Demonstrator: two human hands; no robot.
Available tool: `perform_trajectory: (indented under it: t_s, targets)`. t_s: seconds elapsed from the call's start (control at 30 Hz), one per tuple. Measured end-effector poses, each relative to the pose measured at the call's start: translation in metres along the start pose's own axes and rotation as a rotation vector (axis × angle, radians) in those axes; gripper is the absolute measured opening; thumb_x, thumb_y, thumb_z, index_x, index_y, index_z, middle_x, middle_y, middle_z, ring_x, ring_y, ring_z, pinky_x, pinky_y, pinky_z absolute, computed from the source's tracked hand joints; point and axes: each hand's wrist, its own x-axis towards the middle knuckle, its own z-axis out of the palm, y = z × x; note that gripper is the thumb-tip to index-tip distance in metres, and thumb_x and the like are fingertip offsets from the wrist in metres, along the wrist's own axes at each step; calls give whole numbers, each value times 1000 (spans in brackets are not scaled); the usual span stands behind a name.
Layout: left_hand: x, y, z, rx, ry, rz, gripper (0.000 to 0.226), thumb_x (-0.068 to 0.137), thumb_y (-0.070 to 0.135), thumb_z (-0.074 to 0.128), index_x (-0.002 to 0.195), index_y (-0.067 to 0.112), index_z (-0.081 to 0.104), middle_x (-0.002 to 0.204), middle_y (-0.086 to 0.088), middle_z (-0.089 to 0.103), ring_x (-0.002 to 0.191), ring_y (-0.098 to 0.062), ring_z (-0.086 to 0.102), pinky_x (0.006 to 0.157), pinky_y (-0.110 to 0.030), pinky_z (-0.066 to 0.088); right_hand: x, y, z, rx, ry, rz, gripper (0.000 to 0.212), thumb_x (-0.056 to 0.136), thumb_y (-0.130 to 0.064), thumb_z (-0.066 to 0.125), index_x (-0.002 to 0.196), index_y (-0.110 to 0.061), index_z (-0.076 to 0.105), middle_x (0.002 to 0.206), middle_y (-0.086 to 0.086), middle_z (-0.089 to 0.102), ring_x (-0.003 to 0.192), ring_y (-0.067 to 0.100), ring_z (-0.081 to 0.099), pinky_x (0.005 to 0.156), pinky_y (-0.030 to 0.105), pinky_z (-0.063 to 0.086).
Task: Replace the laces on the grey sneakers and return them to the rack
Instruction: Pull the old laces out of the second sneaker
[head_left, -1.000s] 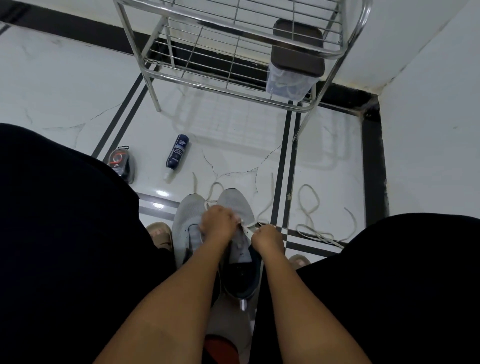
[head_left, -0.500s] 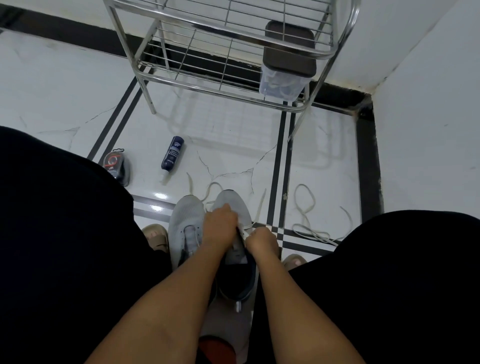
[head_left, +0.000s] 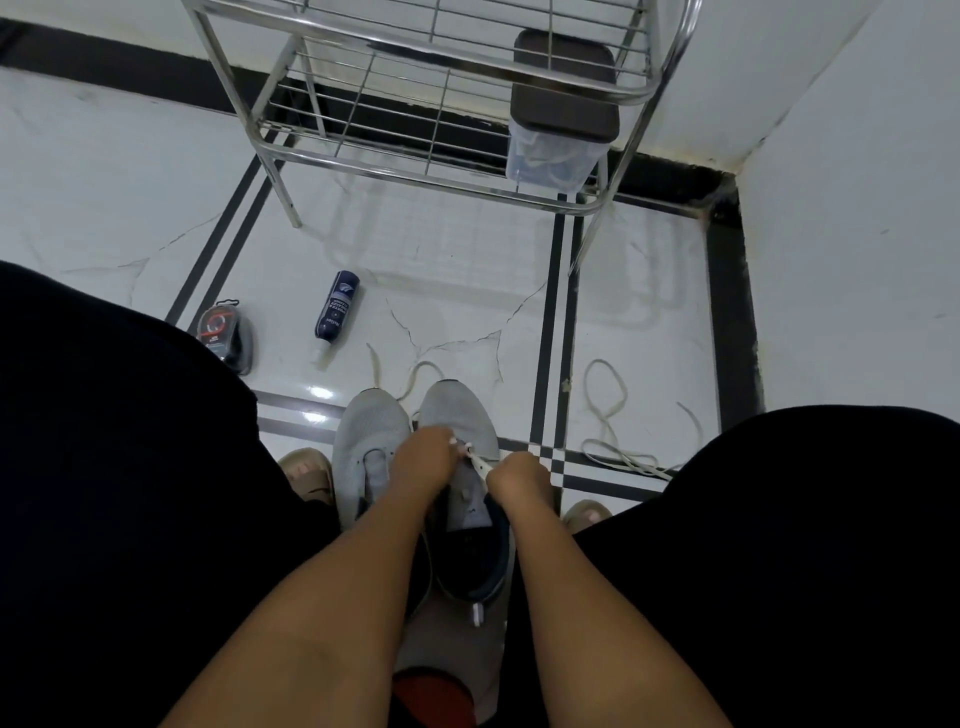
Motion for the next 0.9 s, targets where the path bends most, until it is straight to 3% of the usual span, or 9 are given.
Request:
perform_trajectory:
  t_s: [0.17,0.3,0.37,0.47,0.57,0.6,0.67,0.77,0.9]
  targets:
    - [4,-3,-11,-457,-31,-212,32,98,20,45,115,-2,61,118,-22,63,110,-36,58,91,-38,46,3,-5,-6,40,11,-19,29,91,-14,50,117,-11,63,121,11,62,107,31,60,72,30,44]
    - [-8,4,-18,-404,259,-142,23,95,20,48,91,5,64,93,-13,63,89,-29,60,68,-32,40,3,2,-5,27,32,54,31,92,-15,53,122,-9,59,125,11,60,113,31,58,76,32,44]
    - [-3,1,-27,-679,422,-286,25,96,20,46,98,5,65,90,-9,63,80,-24,57,68,-30,41,3,5,-3,38,18,83,35,91,-19,56,124,-8,59,125,12,60,113,32,58,81,34,49]
    - [9,-4,-44,-1115,453,-538,37,96,28,50,122,3,57,97,-11,67,77,-22,61,68,-31,46,0,4,-4,38,6,100,36,92,-21,55,125,-8,58,125,13,60,113,32,58,84,35,49]
    - [-8,6,-41,-384,412,-327,74,92,40,59,150,13,21,146,-19,36,130,-34,40,104,-44,38,2,2,-9,40,-16,95,35,92,-17,52,125,-6,55,125,13,60,112,31,59,80,33,47]
    - [-17,12,-38,-152,466,-209,73,91,42,58,149,14,24,148,-18,33,135,-34,32,109,-44,31,2,1,-10,50,-25,92,36,92,-17,52,127,-6,53,125,13,59,111,31,59,78,31,47]
    - [-21,19,-18,106,412,-37,56,89,47,57,134,15,46,132,-12,50,123,-29,44,98,-38,37,3,0,-13,60,-32,86,43,92,-17,53,133,-6,48,126,14,58,112,31,59,80,33,50]
    - [-17,9,2,-39,53,-94,39,88,41,57,113,11,61,110,-9,64,104,-27,60,83,-35,47,4,0,-15,45,-9,83,47,92,-12,52,138,-6,44,130,16,56,115,32,57,86,35,49]
    - [-15,-9,2,-193,83,-182,27,89,25,54,102,9,72,106,-12,69,102,-30,62,84,-31,49,5,1,-12,15,5,39,37,92,-12,51,129,-9,52,125,15,58,115,32,57,80,34,48]
